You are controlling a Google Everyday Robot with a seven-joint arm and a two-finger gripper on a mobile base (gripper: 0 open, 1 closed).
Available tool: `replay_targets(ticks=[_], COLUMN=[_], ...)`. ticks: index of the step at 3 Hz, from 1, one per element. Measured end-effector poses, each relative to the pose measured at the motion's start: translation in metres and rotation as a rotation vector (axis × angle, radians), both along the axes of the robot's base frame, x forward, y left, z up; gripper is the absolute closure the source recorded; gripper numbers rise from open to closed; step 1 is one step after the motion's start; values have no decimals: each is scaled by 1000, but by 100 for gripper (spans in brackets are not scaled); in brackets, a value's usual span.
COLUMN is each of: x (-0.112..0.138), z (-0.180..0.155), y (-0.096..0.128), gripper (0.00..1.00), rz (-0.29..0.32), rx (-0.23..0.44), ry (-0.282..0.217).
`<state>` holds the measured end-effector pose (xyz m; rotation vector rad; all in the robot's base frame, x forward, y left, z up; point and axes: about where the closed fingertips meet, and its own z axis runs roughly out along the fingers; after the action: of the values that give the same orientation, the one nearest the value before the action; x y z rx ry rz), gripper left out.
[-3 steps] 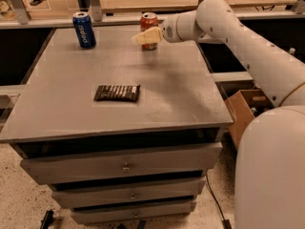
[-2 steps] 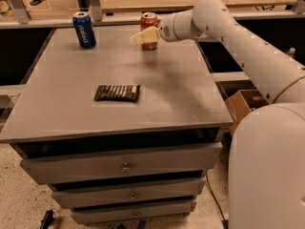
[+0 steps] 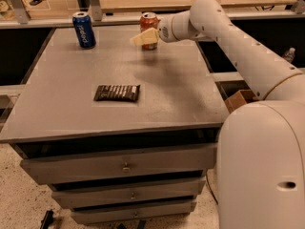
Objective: Pick coke can
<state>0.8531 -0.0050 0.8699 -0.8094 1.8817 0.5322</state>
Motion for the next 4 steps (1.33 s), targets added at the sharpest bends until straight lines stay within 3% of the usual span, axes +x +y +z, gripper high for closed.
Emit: replay_targets(ticks=[1, 2, 4], x=[13, 19, 22], z=[-2, -2, -5], y=[-3, 0, 8], gripper=[0, 16, 63], rz=[2, 20, 63], rx=[-16, -23, -23], ry=[-10, -18, -18])
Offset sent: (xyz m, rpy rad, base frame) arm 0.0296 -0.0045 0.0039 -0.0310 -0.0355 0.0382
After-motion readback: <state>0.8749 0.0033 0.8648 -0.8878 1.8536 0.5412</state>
